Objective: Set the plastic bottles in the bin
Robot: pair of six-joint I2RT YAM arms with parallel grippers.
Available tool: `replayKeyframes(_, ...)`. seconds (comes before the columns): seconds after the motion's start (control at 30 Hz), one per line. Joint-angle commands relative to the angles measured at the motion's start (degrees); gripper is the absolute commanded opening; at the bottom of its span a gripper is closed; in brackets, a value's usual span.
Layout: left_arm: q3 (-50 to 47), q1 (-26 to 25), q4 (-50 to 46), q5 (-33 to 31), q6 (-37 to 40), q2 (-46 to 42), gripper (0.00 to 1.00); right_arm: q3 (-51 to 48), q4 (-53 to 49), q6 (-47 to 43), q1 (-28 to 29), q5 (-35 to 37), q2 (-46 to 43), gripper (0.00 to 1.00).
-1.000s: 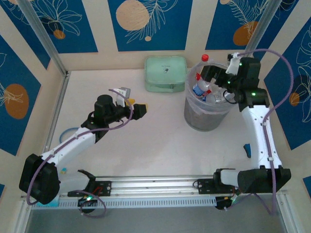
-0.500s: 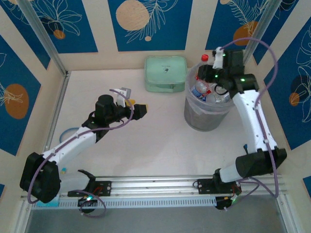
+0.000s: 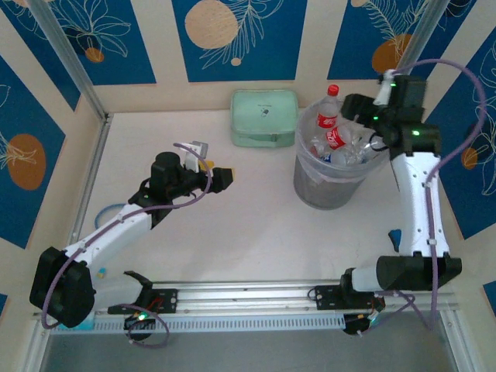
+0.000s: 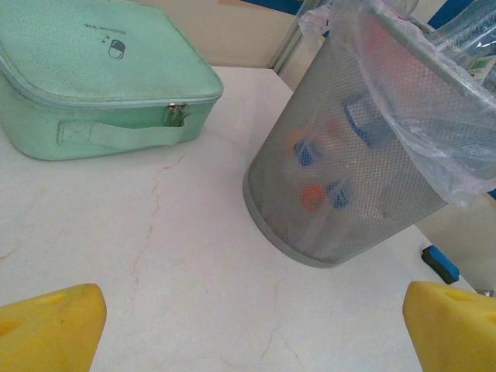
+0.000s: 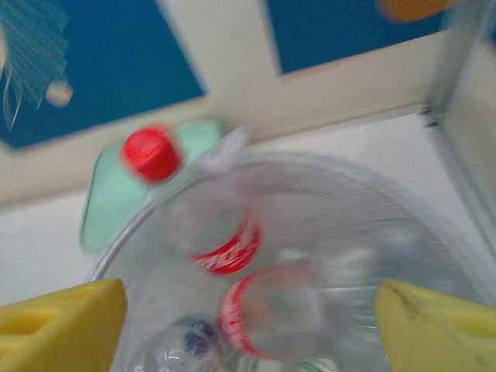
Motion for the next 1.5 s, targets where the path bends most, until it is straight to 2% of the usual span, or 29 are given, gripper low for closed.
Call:
replayKeyframes(0.0,1.46,-0.22,1.41,0.12,-0.27,-0.28,0.98,0.04,-2.59,0.63,-6.34,1.72,-0.84,0.94)
replayKeyframes(0.13,1.28,-0.22,1.76,0.08,-0.44,0.15,0.98,-2.74,-1.53,2.26,-13.65,-5.23,1.22,0.99)
replayKeyframes(0.27,1.21,-0.22,1.76,0.34,-0.71,0.38,0.98,-5.05,0.56,3.02,-15.81,-10.12,3.53,0.99)
replayKeyframes(0.47,0.4,-0.22,1.29,-0.66,-0.62,-0.67,0.98,-7.83,1.36,2.56,-14.64,-16.39,6.37,1.0)
replayKeyframes(0.9,1.19,-0.22,-1.32,-2.04,0.16,-1.47,0.98,-13.41,0.64,2.61,-11.06,-27.45,7.88,0.83)
replayKeyframes(1.0,1.28,-0.12,-3.99,-5.75,0.09,-1.86,0.98,-14.22,0.38,2.75,-9.85,-29.07,8.21,0.81)
replayKeyframes(1.1,1.85,0.75,-9.45,-12.91,-0.31,-2.25,0.99,-16.11,1.52,3.32,-7.98,-31.78,7.96,0.8)
replayKeyframes(1.27,1.61,4.3,-16.71,-20.11,0.58,-5.09,1.0,-19.98,5.47,6.58,-1.64,-33.2,7.37,0.79)
replayKeyframes(1.47,-0.86,11.12,-20.2,-21.9,2.13,-9.02,1.0,-25.33,16.55,16.94,8.78,-29.76,6.43,0.79)
